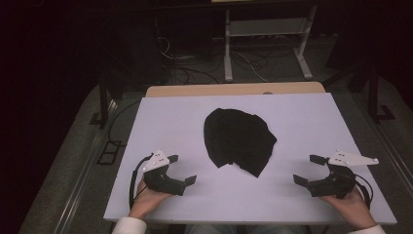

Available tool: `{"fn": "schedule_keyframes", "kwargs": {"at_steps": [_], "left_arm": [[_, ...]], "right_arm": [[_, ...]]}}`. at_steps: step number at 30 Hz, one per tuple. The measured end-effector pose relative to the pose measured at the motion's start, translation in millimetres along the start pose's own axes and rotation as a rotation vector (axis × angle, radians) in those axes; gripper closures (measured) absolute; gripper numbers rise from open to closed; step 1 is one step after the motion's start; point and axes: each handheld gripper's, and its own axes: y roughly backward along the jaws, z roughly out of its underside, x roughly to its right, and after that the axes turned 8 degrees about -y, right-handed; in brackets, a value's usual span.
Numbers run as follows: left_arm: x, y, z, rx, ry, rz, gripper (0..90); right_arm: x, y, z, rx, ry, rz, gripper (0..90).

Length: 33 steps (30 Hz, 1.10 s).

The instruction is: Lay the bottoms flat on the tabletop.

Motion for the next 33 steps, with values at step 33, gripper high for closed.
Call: {"fn": "schedule_keyframes", "kwargs": {"at_steps": [33], "left_arm": [[-1.5,-7.3,-19.1,-0.01,-0.009,0.004,0.3]], "right_arm": [[-6.4,-4.6,-18.9,-0.014,0.007,0.008,0.0]]}}
